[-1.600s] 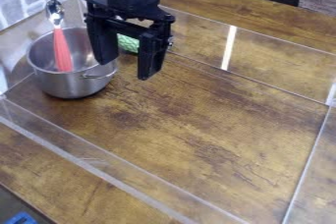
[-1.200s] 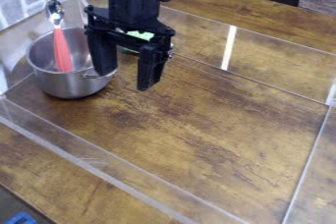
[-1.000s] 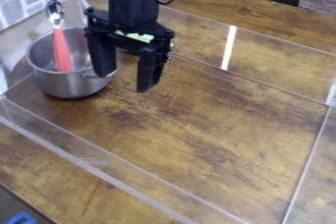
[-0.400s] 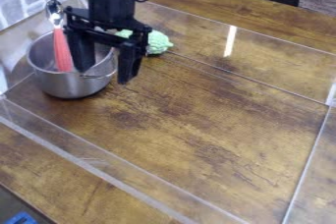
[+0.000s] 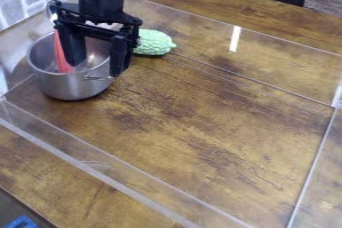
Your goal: Move the pink spoon to the right
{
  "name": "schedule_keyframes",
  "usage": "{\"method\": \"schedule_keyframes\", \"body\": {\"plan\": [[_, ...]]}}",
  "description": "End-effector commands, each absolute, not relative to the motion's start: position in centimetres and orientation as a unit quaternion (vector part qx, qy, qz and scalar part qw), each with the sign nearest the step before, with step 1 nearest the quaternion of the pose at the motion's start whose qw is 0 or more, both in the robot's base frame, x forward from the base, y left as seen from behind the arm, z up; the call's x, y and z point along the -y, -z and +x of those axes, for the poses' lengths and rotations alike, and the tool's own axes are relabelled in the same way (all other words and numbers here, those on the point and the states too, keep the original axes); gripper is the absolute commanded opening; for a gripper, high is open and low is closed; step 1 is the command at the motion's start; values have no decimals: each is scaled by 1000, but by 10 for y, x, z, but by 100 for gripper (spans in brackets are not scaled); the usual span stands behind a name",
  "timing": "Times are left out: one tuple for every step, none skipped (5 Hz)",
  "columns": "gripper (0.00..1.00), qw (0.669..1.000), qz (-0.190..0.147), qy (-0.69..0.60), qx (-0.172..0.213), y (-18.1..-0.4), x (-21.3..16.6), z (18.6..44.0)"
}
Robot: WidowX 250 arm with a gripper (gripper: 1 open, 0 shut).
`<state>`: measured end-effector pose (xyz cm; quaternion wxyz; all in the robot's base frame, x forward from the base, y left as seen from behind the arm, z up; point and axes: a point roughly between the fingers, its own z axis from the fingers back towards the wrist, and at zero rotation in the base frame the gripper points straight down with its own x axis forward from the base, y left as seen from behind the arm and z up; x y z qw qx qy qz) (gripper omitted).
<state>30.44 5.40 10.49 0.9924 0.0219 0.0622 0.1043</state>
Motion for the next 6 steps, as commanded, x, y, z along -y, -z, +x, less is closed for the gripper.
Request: {"method": "schedule_keyframes", "body": {"plan": [[100, 992, 26, -122, -29, -118, -69, 314], [100, 991, 29, -130, -25, -115, -76, 317], [100, 990, 31, -134, -22, -111, -82, 321], [100, 990, 34, -139, -19, -107, -88, 324], [100, 989, 36, -145, -13, -103, -94, 326], [100, 988, 37, -150, -7, -98, -100, 327]]}}
